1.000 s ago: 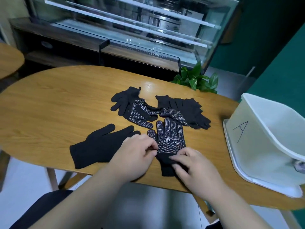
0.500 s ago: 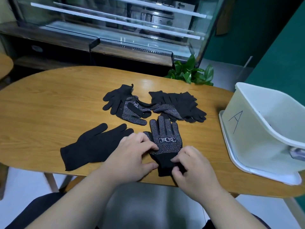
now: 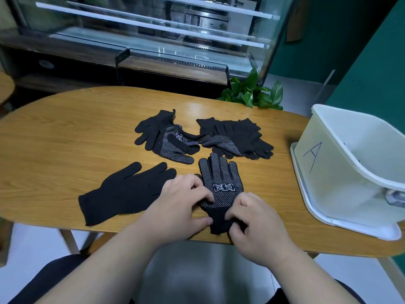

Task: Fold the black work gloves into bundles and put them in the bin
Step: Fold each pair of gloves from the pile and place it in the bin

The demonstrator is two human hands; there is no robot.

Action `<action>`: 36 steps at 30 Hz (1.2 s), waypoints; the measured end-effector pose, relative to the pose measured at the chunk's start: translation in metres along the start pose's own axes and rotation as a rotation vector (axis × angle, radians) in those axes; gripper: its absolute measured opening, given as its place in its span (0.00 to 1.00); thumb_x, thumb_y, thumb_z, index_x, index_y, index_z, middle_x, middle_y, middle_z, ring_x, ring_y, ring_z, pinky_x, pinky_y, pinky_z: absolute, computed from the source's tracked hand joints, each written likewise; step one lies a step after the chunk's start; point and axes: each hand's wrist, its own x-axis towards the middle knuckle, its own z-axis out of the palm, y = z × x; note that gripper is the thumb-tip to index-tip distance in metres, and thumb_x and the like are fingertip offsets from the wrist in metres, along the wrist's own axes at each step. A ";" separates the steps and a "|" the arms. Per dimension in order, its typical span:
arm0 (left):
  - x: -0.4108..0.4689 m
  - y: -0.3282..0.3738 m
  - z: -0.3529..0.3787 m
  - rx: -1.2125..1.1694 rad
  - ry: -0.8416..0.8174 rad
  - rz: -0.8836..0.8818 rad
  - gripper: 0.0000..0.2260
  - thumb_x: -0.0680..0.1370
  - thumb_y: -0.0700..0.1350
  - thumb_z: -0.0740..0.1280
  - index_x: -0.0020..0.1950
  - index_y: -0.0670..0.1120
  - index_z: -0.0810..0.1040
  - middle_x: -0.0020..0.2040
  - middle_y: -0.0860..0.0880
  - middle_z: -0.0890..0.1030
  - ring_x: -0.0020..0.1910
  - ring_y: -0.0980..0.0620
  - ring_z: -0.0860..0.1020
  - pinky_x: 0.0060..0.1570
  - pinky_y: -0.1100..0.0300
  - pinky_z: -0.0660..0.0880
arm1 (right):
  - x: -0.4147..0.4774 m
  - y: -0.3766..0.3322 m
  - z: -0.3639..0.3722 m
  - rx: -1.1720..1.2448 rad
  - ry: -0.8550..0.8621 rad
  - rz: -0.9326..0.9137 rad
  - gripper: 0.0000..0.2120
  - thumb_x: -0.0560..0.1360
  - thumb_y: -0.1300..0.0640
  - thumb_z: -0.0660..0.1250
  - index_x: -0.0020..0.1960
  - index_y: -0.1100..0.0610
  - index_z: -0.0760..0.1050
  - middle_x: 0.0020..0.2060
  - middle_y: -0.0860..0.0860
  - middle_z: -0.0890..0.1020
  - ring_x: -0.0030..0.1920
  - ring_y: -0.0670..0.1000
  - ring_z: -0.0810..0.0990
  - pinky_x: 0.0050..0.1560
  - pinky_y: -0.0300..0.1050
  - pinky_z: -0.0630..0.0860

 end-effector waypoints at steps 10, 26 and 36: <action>0.001 -0.004 0.000 -0.086 -0.104 0.095 0.14 0.70 0.62 0.64 0.53 0.61 0.79 0.51 0.62 0.72 0.56 0.62 0.67 0.62 0.56 0.61 | 0.002 0.001 0.000 0.015 0.061 -0.048 0.09 0.71 0.51 0.65 0.48 0.45 0.82 0.37 0.41 0.73 0.41 0.47 0.73 0.32 0.47 0.73; -0.002 -0.002 -0.007 -0.052 -0.163 0.211 0.16 0.69 0.65 0.68 0.50 0.59 0.81 0.50 0.62 0.72 0.54 0.63 0.67 0.57 0.66 0.59 | 0.003 -0.001 -0.004 0.048 -0.119 0.043 0.10 0.67 0.49 0.64 0.48 0.44 0.74 0.43 0.37 0.73 0.49 0.40 0.69 0.48 0.32 0.65; -0.019 0.012 -0.002 0.146 -0.163 0.268 0.11 0.69 0.54 0.68 0.51 0.59 0.74 0.47 0.60 0.73 0.50 0.57 0.71 0.52 0.59 0.63 | -0.013 -0.009 -0.008 0.188 -0.138 0.102 0.06 0.66 0.50 0.67 0.42 0.44 0.74 0.42 0.38 0.76 0.50 0.41 0.72 0.49 0.38 0.67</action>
